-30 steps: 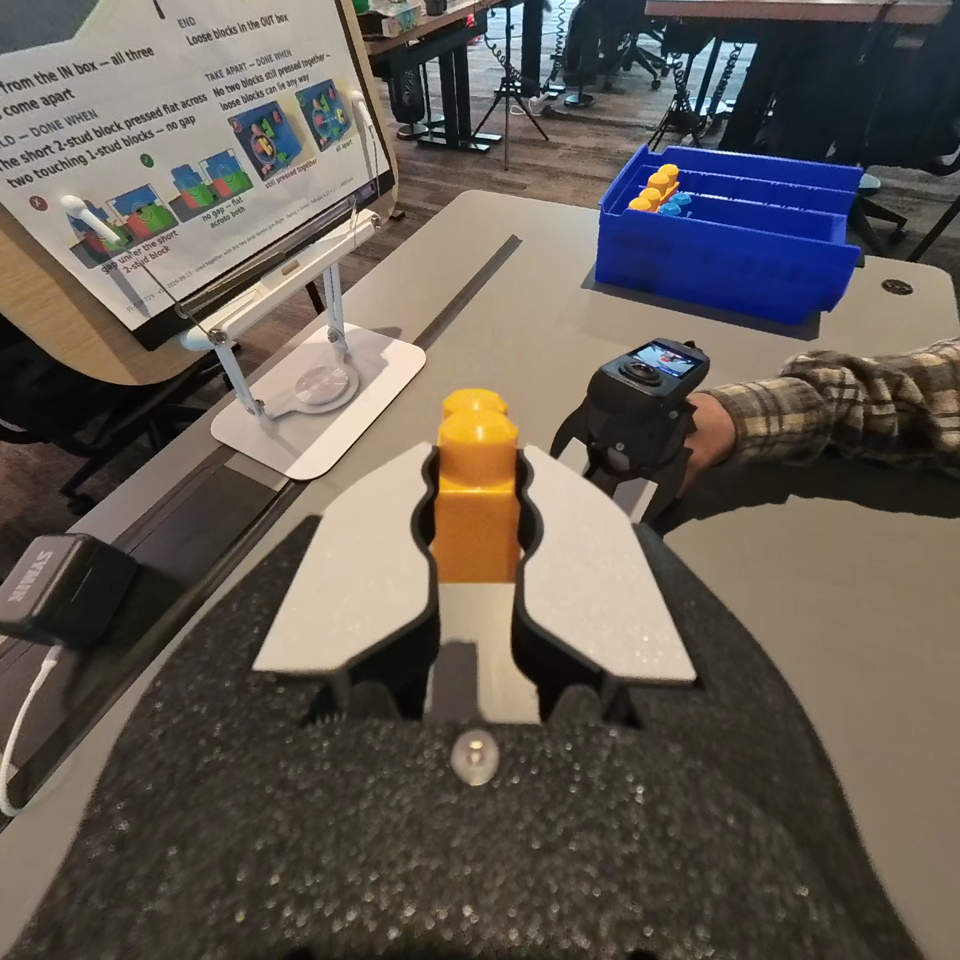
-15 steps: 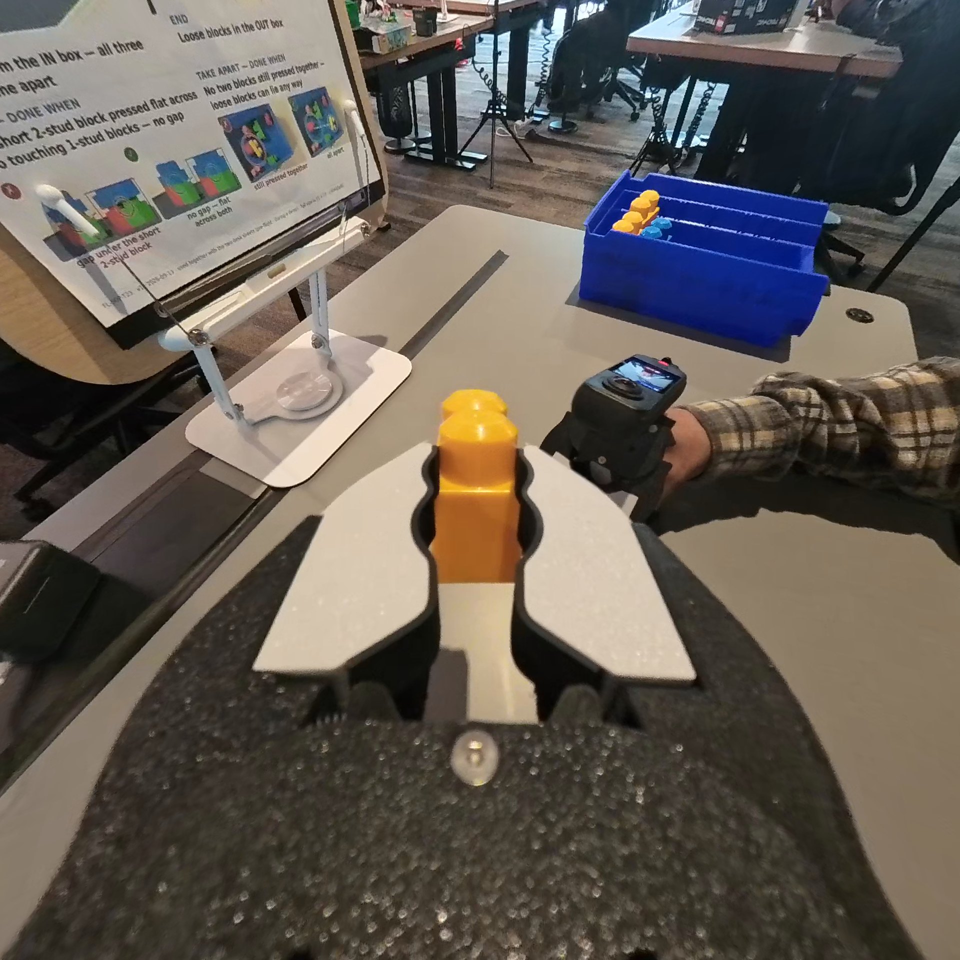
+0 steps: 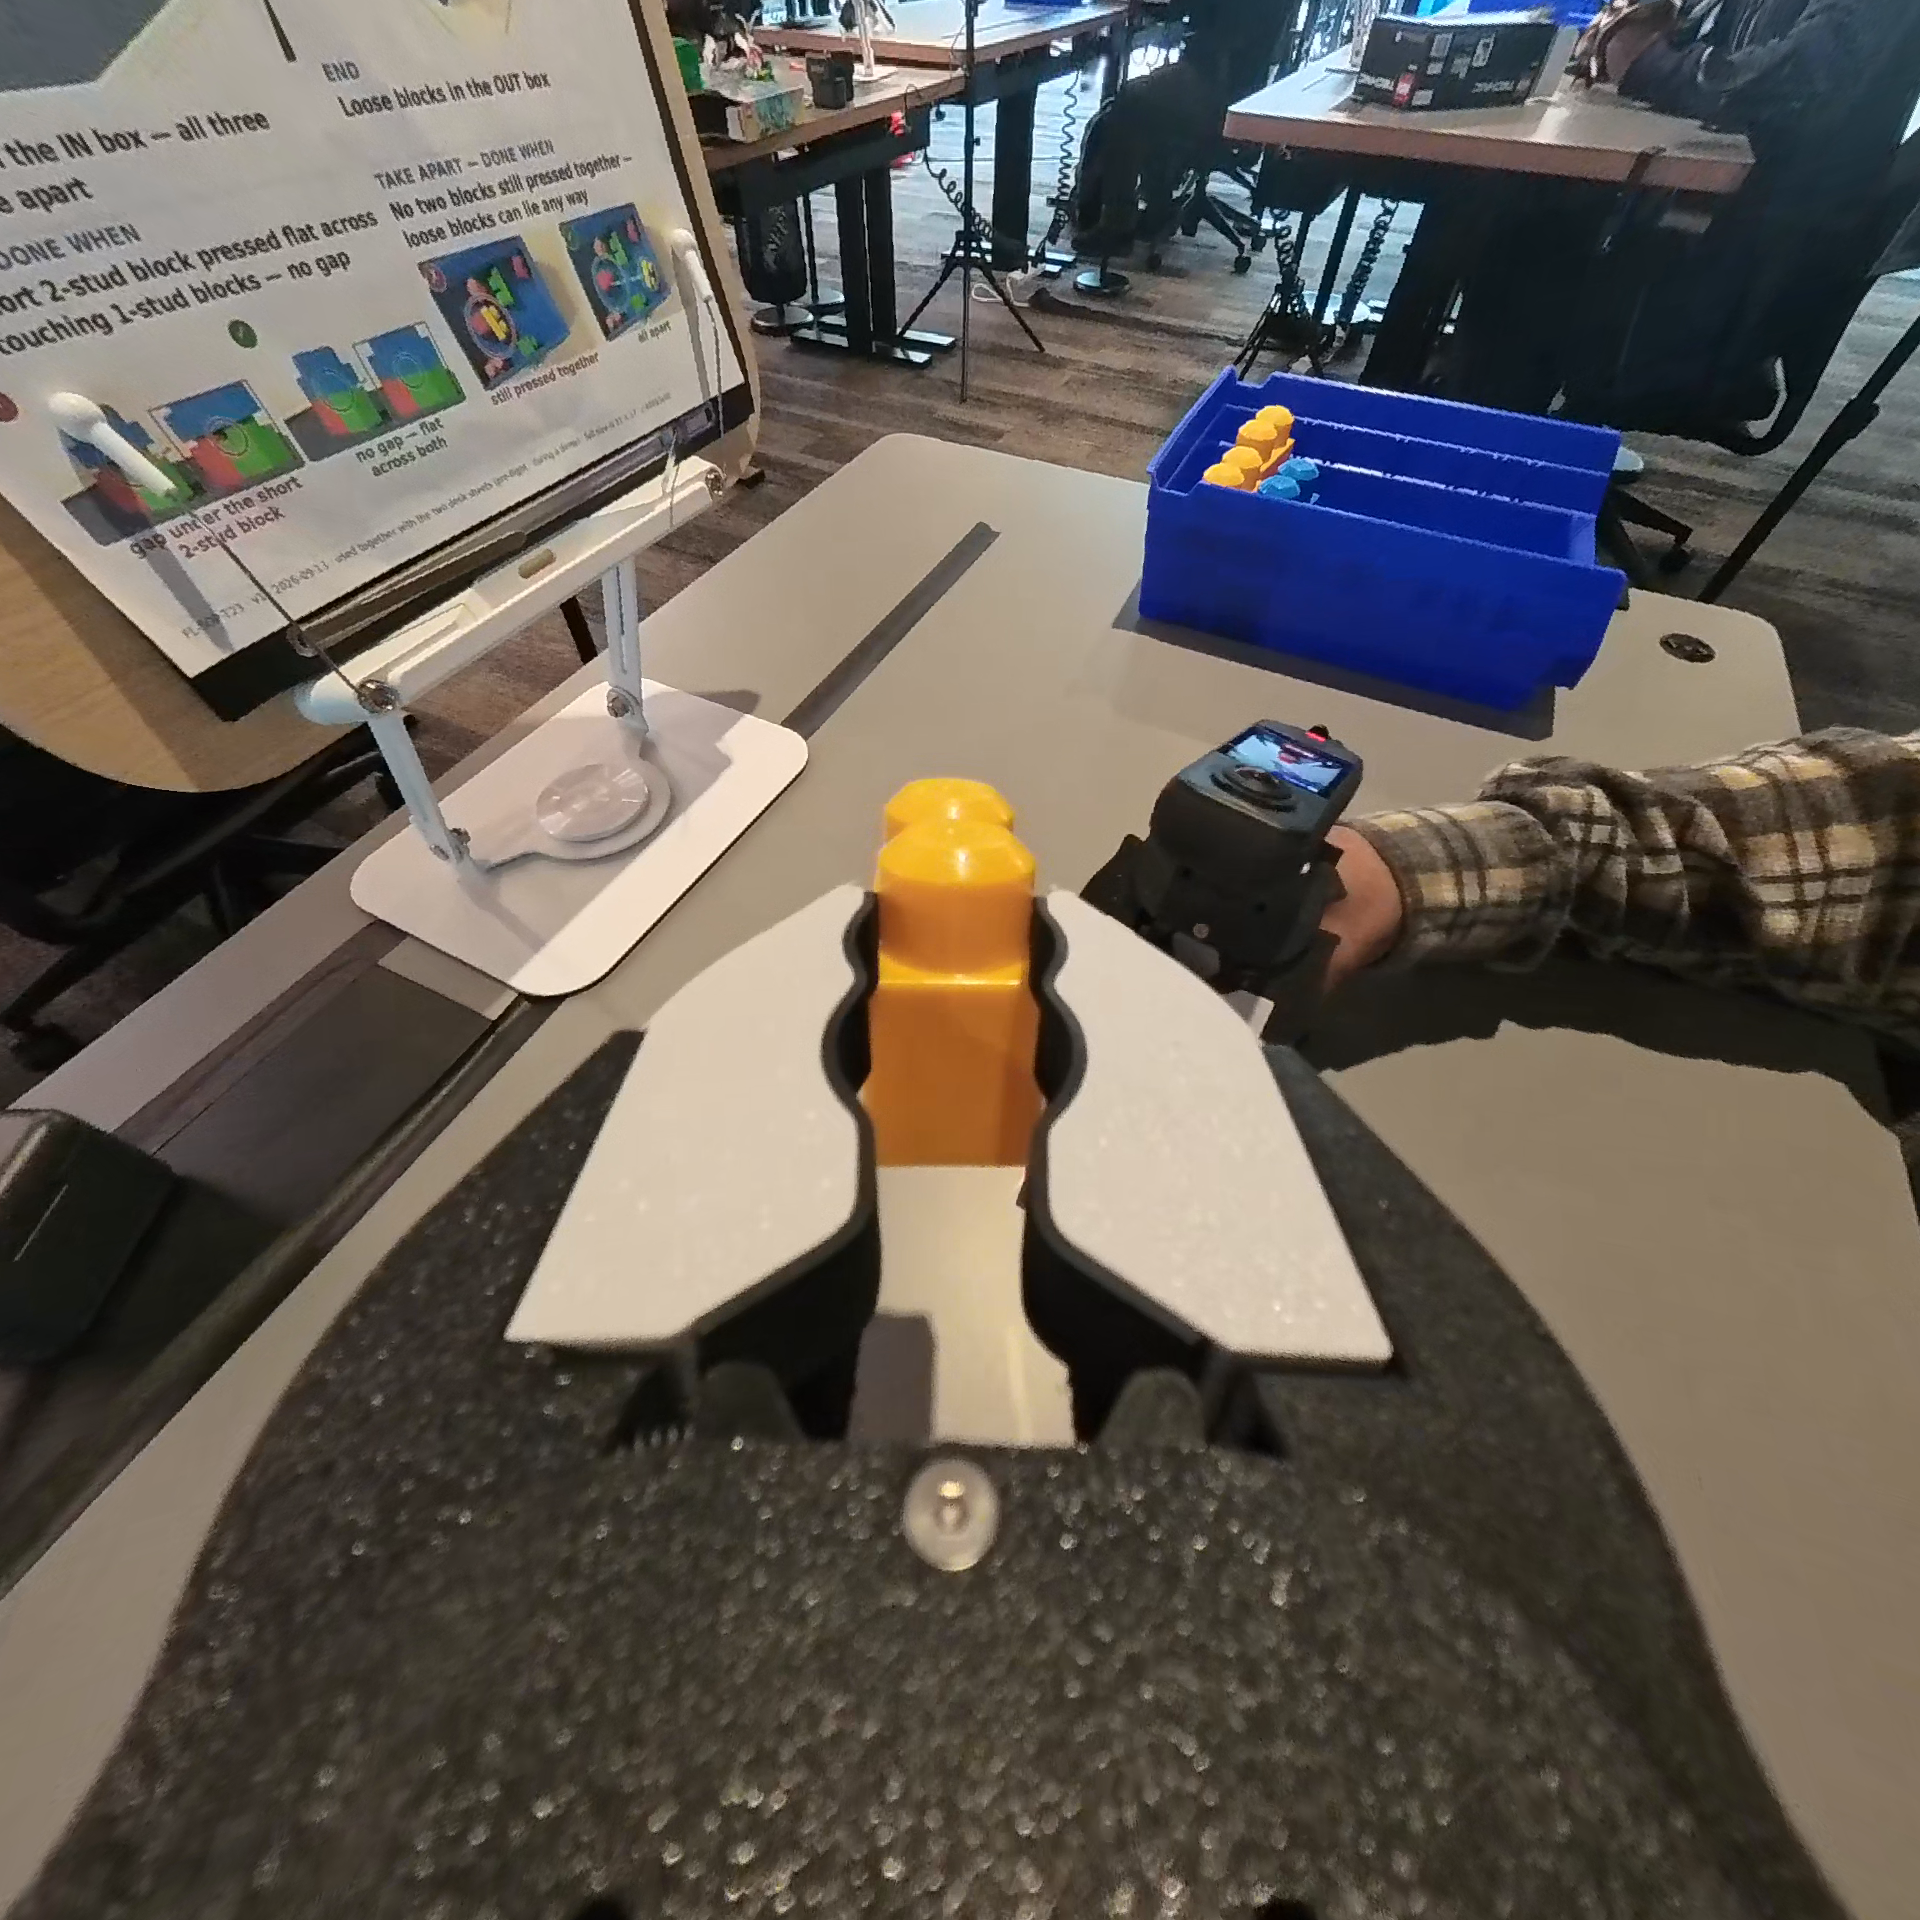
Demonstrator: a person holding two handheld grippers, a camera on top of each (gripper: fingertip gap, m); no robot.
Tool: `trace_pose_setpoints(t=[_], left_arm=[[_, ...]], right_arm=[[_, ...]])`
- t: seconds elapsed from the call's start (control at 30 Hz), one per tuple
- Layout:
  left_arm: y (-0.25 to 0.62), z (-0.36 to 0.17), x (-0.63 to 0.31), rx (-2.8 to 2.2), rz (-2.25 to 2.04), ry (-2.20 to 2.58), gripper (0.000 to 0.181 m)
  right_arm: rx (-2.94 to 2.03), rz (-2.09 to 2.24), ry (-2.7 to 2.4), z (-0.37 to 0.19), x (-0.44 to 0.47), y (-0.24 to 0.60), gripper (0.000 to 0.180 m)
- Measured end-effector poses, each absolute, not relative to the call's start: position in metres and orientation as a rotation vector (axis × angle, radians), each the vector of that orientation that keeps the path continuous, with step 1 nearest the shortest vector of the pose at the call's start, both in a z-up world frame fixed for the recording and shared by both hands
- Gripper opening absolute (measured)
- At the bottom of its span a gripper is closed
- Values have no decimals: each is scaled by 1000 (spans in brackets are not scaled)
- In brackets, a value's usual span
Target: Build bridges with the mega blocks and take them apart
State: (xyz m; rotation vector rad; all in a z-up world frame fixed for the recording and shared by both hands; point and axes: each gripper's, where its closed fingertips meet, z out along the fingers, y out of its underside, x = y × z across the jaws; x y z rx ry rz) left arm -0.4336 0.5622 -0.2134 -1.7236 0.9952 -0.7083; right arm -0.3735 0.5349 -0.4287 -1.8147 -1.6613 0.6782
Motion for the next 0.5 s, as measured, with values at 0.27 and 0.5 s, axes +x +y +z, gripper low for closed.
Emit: trace_pose_setpoints(t=[0.27,0.5], left_arm=[[561,-213,-432,-1722,-709,1004,27],[560,-211,-433,-1717,-709,1003,28]], right_arm=[[-1819,687,-1686,-431,-374,536,43],[-1842,656,-1589,-422,-359,538,85]])
